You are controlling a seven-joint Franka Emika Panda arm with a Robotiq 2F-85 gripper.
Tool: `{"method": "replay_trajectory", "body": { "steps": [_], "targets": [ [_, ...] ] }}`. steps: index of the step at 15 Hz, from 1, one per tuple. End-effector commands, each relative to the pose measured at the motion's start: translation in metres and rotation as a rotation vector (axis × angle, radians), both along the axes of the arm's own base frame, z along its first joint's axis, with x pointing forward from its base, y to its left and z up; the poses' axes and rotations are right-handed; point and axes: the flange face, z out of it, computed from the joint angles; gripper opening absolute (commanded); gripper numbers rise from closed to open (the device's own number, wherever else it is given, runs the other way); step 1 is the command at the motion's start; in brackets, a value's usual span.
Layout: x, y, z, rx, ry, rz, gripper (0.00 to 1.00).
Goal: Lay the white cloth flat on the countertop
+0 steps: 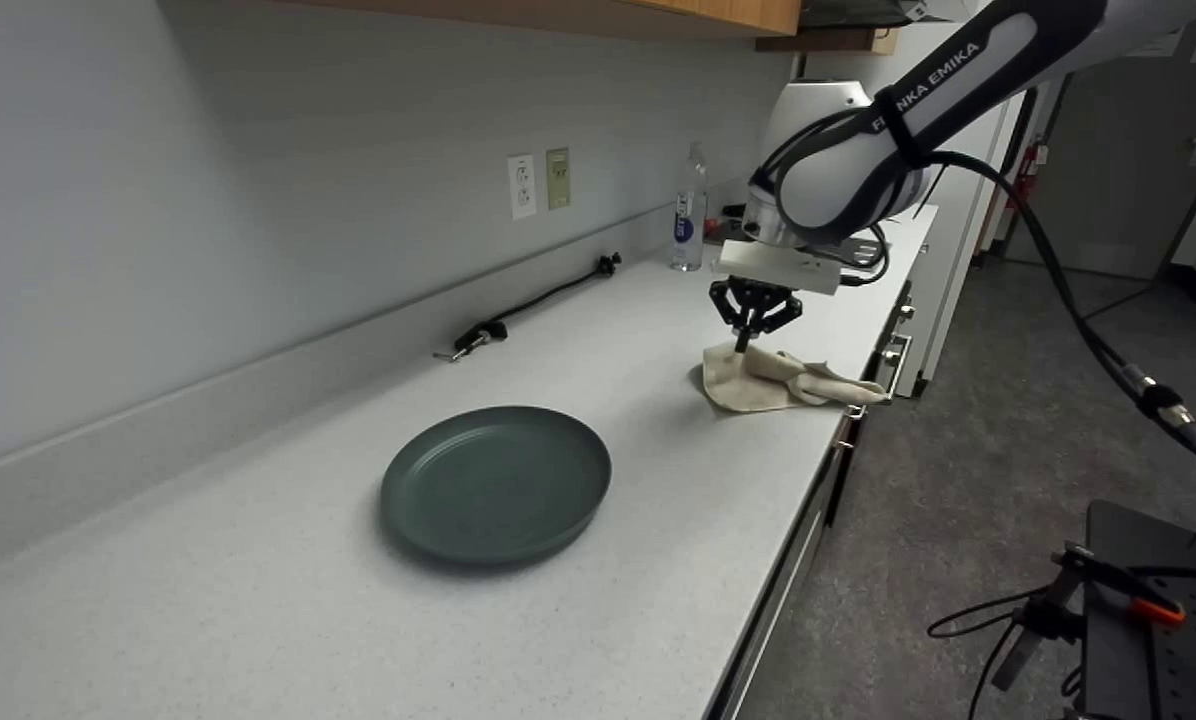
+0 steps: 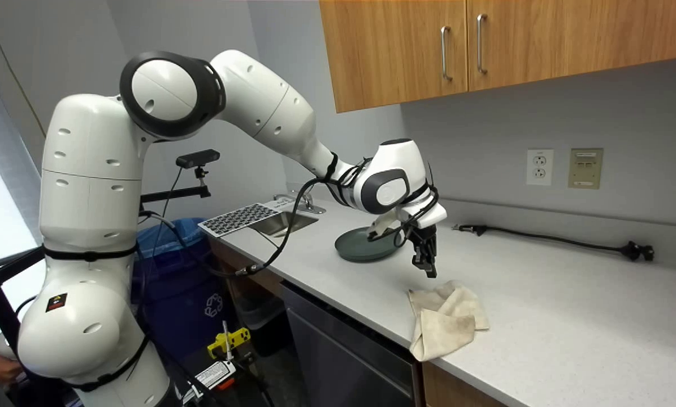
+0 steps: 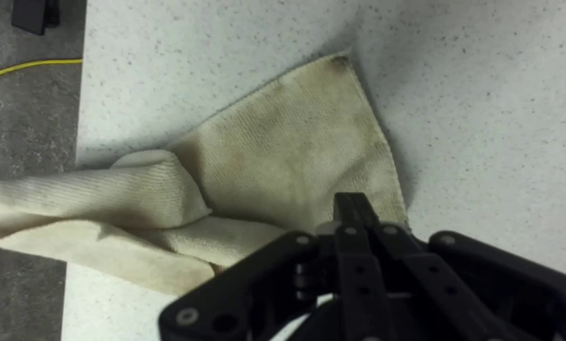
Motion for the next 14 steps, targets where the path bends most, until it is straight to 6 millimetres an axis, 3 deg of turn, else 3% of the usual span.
{"method": "replay_trajectory", "body": {
  "steps": [1, 5, 14],
  "targets": [
    [0.011, 0.011, -0.004, 0.067, 0.028, 0.035, 0.0],
    [0.018, 0.022, -0.006, 0.103, 0.058, 0.05, 0.0],
    [0.01, 0.005, -0.024, 0.074, 0.111, 0.022, 0.0]
  ]
}}
